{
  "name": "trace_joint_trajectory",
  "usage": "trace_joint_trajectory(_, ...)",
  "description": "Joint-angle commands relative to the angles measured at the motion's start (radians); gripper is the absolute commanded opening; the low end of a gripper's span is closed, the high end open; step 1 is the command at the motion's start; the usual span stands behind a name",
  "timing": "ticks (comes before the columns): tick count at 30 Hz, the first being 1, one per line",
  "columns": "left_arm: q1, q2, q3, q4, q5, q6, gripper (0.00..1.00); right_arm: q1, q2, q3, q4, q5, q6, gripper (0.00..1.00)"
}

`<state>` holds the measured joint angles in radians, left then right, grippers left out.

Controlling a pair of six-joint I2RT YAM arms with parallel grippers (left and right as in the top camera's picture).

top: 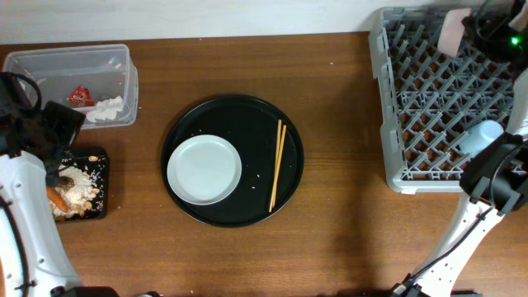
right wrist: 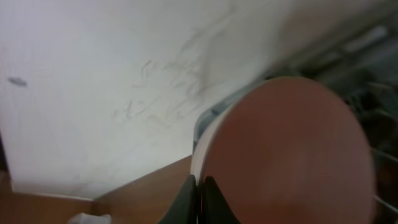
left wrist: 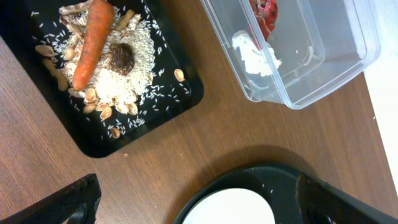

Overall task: Sort waste into correct bins and load items into the dishwasher rack
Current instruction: 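Carry the pink bowl right and set it in the grey rack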

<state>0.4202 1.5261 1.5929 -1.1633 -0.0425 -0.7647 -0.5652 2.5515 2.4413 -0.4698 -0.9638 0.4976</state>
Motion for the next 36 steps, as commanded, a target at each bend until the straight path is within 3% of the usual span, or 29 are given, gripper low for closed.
trace_joint_trajectory(1,0.002,0.001,-0.003,-0.001,-0.014,-0.009,0.99,-0.064,-0.008,0.008,-0.058,0.035,0.017,0.04)
trace_joint_trajectory(13,0.002,0.002,-0.003,-0.001,-0.014,-0.009,0.99,-0.146,-0.029,0.011,-0.15,-0.024,0.017,0.04)
trace_joint_trajectory(17,0.002,0.001,-0.003,-0.001,-0.014,-0.009,0.99,-0.169,-0.085,0.011,-0.283,0.105,0.015,0.08)
trace_joint_trajectory(20,0.002,0.002,-0.003,-0.001,-0.014,-0.009,0.99,-0.169,-0.144,0.011,-0.402,0.262,0.005,0.27)
trace_joint_trajectory(22,0.002,0.002,-0.003,-0.001,-0.014,-0.008,0.99,-0.167,-0.177,0.011,-0.466,0.369,0.01,0.53)
trace_joint_trajectory(23,0.002,0.001,-0.003,-0.001,-0.014,-0.009,0.99,-0.167,-0.192,0.011,-0.494,0.418,0.009,0.72)
trace_joint_trajectory(24,0.002,0.002,-0.003,-0.001,-0.014,-0.009,0.99,-0.167,-0.203,0.011,-0.517,0.449,0.009,0.82)
trace_joint_trajectory(29,0.002,0.002,-0.003,-0.001,-0.014,-0.008,0.99,-0.166,-0.298,0.011,-0.666,0.505,0.009,0.91)
trace_joint_trajectory(31,0.002,0.002,-0.003,-0.001,-0.014,-0.009,0.99,-0.153,-0.336,0.011,-0.74,0.491,0.009,1.0)
trace_joint_trajectory(34,0.002,0.002,-0.003,-0.001,-0.014,-0.009,0.99,-0.113,-0.389,0.011,-0.896,0.371,0.005,0.98)
trace_joint_trajectory(36,0.002,0.002,-0.003,-0.001,-0.014,-0.009,0.99,-0.072,-0.41,0.011,-1.011,0.227,-0.085,0.99)
